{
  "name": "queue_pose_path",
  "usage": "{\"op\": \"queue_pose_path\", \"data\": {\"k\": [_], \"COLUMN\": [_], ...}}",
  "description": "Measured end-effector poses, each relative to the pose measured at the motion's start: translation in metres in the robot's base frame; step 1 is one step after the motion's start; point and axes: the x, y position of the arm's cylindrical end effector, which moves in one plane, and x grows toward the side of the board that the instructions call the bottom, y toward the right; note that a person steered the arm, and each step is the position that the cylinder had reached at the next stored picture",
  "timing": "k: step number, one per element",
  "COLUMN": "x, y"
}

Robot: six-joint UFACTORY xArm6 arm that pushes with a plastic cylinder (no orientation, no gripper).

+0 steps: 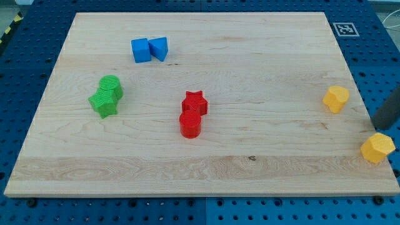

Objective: Slide the yellow hexagon left and down a bit

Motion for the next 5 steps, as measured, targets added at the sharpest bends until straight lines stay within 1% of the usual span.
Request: {"op": "queue_pose_path", "data": {"k": [1,2,4,5], "x": [0.026,0.041,0.041,0.041], "y": [0.019,0.012,-0.035,-0.039]}}
